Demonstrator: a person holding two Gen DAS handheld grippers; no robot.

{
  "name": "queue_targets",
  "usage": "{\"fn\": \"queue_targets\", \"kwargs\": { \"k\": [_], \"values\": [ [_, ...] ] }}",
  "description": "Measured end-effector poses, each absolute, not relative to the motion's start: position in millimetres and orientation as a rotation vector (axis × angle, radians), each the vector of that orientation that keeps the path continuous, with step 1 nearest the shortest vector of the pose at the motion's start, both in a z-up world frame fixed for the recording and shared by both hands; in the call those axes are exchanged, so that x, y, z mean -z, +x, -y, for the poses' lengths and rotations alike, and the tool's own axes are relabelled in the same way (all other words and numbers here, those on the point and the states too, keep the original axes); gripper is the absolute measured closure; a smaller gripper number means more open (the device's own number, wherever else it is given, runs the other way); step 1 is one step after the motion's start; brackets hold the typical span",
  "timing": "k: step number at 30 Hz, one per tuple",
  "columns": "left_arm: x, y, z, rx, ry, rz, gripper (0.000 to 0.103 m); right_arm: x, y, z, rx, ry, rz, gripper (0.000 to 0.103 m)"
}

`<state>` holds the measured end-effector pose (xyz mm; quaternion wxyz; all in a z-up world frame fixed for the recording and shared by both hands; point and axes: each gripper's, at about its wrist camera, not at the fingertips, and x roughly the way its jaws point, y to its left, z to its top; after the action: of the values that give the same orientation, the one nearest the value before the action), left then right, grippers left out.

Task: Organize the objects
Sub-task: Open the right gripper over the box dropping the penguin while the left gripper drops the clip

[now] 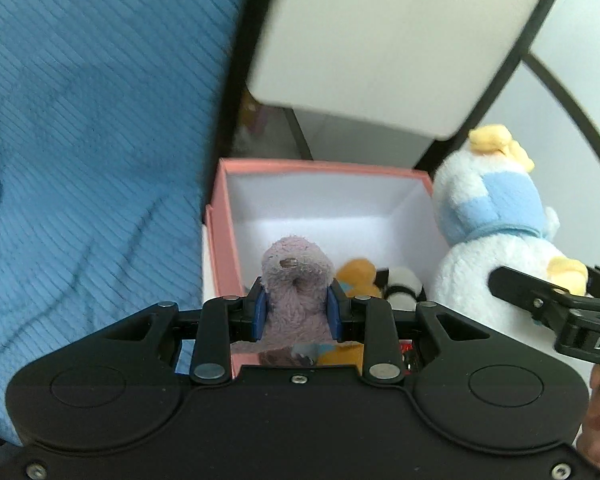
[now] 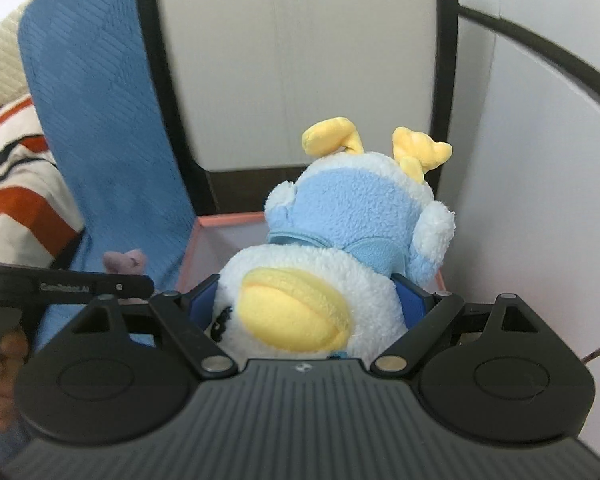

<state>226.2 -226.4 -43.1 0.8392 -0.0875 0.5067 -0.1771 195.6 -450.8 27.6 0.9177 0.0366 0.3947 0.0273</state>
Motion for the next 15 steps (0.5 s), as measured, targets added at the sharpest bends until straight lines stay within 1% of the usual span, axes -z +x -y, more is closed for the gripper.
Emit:
{"fn": "queue_targets", "kwargs": {
  "k": [8,15],
  "values": [
    [66.3,223.4,253.4,0.402,-0.145,-1.125,0.075,17.9,212.7,460.2,-0.068,0.113,-0.859,0.013],
    [61.0,220.1,250.1,0.409,-0.148,-1.125,0.075,32.4,224.8,463.5,-0.047,0.156,-0.859,0.013]
  ]
}}
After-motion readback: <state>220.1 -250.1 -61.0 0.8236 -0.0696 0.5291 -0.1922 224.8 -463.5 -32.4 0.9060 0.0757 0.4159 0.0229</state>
